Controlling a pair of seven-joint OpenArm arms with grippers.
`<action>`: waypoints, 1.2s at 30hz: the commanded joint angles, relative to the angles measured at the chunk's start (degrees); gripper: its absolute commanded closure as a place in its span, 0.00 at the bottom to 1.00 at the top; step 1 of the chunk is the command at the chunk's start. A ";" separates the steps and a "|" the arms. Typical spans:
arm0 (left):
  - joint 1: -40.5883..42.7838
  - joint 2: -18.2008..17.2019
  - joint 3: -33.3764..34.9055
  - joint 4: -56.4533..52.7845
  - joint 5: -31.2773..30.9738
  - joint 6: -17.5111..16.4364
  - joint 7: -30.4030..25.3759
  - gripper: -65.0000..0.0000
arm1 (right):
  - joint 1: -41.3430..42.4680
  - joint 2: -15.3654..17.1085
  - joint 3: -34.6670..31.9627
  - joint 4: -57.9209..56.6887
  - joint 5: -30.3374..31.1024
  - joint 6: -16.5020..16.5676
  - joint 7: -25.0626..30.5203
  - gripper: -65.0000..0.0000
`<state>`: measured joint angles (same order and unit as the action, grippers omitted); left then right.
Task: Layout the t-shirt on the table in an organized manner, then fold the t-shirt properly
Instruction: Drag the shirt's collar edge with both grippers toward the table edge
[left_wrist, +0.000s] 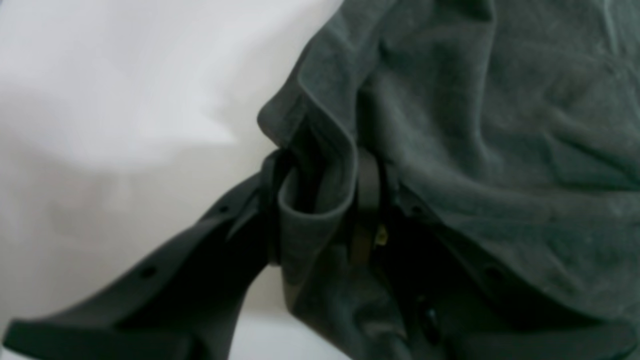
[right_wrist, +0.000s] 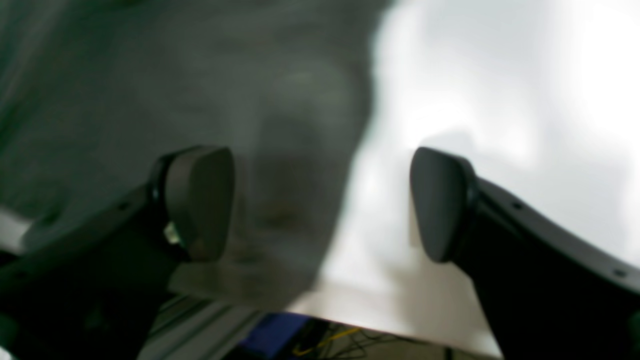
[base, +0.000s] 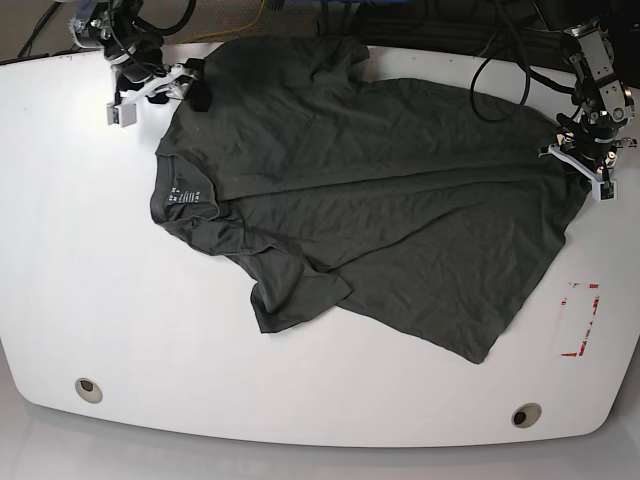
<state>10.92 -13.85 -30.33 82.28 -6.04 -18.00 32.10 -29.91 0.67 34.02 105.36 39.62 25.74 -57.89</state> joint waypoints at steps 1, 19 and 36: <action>-0.15 -0.70 -0.14 0.40 0.29 -0.24 0.91 0.76 | -1.25 -1.24 -1.36 -0.17 -1.33 -0.55 -3.61 0.19; -0.15 -0.70 -0.14 0.40 0.29 -0.24 0.91 0.76 | -2.48 -1.59 -7.34 0.18 -1.42 -0.55 -3.61 0.22; 0.38 -0.53 -0.14 8.14 0.29 -0.24 -3.13 0.87 | -0.99 0.08 -7.60 0.35 -1.77 -0.64 -3.52 1.00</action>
<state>12.05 -13.47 -30.26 88.38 -5.41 -18.20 30.76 -31.07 -0.01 26.28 105.16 39.03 25.54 -60.69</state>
